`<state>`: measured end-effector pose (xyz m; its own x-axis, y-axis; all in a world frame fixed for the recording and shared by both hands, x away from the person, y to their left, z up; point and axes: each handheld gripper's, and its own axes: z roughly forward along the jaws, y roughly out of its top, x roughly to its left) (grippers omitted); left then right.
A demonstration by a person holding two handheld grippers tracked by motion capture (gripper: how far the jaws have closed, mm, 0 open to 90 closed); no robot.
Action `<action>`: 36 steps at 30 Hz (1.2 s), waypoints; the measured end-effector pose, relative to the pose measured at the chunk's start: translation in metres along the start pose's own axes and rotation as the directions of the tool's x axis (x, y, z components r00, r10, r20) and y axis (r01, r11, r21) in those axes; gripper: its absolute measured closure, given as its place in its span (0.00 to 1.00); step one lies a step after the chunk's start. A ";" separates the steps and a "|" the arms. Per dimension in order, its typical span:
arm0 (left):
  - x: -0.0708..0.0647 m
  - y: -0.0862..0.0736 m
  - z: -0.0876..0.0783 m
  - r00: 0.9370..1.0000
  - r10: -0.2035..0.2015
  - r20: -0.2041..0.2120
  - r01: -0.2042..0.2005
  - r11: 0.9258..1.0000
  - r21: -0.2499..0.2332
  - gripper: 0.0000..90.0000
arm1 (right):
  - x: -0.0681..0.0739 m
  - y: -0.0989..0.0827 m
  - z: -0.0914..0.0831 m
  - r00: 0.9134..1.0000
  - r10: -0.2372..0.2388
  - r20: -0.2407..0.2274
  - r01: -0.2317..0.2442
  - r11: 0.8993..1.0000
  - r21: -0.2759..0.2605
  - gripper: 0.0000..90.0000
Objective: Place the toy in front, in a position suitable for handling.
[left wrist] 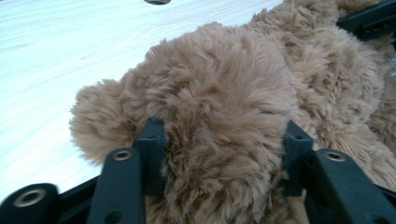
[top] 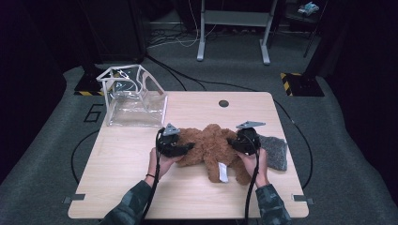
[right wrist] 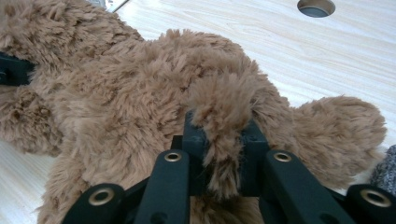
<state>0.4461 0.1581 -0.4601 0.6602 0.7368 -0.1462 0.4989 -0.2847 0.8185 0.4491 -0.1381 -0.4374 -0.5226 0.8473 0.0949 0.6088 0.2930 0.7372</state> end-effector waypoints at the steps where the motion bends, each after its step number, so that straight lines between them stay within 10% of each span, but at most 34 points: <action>1: 0.000 0.001 0.000 1.000 -0.003 -0.001 0.003 1.000 -0.002 0.49 | 0.000 0.000 0.000 1.000 0.009 -0.004 -0.009 1.000 0.002 0.84; 11: 0.002 0.002 -0.029 1.000 0.007 -0.010 -0.007 0.997 -0.080 0.22 | -0.016 0.002 -0.033 1.000 0.026 0.006 -0.025 0.998 -0.061 0.25; 17: 0.008 -0.012 -0.045 0.998 0.033 -0.047 -0.035 0.998 -0.053 0.18 | -0.040 -0.012 -0.055 0.995 0.071 0.071 -0.065 0.994 -0.083 0.19; 23: 0.018 -0.037 -0.046 0.997 0.009 -0.082 -0.010 1.000 -0.014 0.17 | -0.069 -0.041 -0.046 0.970 0.113 0.214 -0.115 0.993 -0.002 0.17; 36: 0.023 -0.061 -0.040 0.995 -0.017 -0.097 0.020 0.999 0.037 0.16 | -0.096 -0.075 -0.018 0.944 0.183 0.274 -0.213 0.973 0.086 0.17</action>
<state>0.4083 0.2170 -0.4916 0.5942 0.7974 -0.1052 0.5326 -0.2921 0.7943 0.4432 -0.2492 -0.4895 -0.2187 0.9749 0.0410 0.7555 0.1425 0.6395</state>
